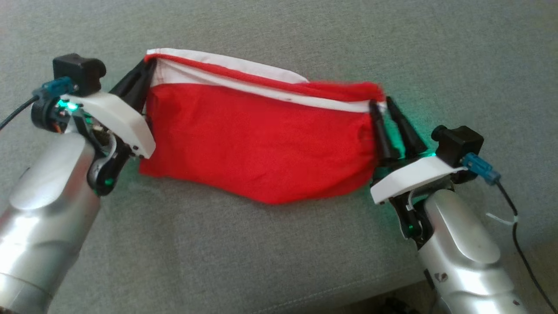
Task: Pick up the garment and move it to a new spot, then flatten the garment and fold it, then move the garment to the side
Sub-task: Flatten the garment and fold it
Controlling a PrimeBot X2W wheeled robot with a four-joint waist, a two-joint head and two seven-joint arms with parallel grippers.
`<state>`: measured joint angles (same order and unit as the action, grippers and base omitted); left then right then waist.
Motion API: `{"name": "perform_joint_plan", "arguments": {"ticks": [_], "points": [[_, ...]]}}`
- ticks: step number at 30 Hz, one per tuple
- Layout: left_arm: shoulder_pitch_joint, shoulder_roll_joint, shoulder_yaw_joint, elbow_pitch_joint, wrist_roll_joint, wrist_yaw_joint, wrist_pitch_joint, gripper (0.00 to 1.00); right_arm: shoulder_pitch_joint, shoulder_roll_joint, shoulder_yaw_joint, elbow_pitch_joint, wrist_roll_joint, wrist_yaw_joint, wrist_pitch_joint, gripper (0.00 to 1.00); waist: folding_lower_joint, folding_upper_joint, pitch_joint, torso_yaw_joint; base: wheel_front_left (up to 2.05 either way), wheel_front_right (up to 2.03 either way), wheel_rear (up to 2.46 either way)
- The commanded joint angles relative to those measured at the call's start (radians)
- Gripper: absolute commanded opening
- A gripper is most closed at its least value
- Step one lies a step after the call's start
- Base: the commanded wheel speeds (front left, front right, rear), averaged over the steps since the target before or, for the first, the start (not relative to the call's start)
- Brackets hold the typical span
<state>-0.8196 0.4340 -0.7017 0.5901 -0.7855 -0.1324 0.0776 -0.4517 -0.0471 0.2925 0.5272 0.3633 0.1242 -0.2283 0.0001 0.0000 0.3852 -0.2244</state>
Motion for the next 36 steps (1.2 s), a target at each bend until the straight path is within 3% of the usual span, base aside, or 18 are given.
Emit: {"name": "perform_joint_plan", "arguments": {"ticks": [1, 3, 4, 13, 22, 36], "points": [[-0.052, 0.05, 0.027, -0.013, -0.006, 0.002, -0.014, 0.06, -0.017, -0.003, 0.023, -0.02, 0.012, 0.007, -0.012, 1.0, -0.0001, 0.0, -0.001, -0.002, 0.0, 0.0, 0.0], [-0.066, 0.052, 0.007, 0.007, -0.021, 0.002, -0.029, 0.75, -0.02, -0.003, 0.031, -0.014, 0.017, 0.007, -0.018, 1.0, -0.0001, 0.0, -0.004, -0.007, 0.0, 0.0, 0.0], [-0.071, 0.052, -0.005, 0.014, -0.028, 0.002, -0.037, 1.0, -0.02, -0.003, 0.035, -0.013, 0.019, 0.007, -0.021, 1.0, -0.0001, 0.0, -0.006, -0.008, 0.0, 0.0, 0.0], [-0.088, 0.072, -0.098, 0.018, -0.111, 0.002, -0.109, 1.0, 0.038, -0.003, 0.02, -0.058, 0.012, 0.007, -0.032, 1.0, -0.0001, 0.0, -0.058, 0.006, 0.0, 0.0, 0.0], [0.01, 0.093, -0.136, 0.01, -0.222, 0.002, -0.15, 1.0, 0.152, -0.003, -0.083, -0.124, -0.051, 0.007, -0.031, 1.0, -0.0001, 0.0, -0.169, 0.046, 0.0, 0.0, 0.0], [0.141, -0.059, -0.157, 0.143, -0.239, 0.121, -0.237, 1.0, 0.281, -0.003, -0.203, -0.343, -0.144, 0.007, 0.052, 1.0, -0.0001, 0.0, -0.166, 0.051, 0.0, 0.0, 0.0]]}}
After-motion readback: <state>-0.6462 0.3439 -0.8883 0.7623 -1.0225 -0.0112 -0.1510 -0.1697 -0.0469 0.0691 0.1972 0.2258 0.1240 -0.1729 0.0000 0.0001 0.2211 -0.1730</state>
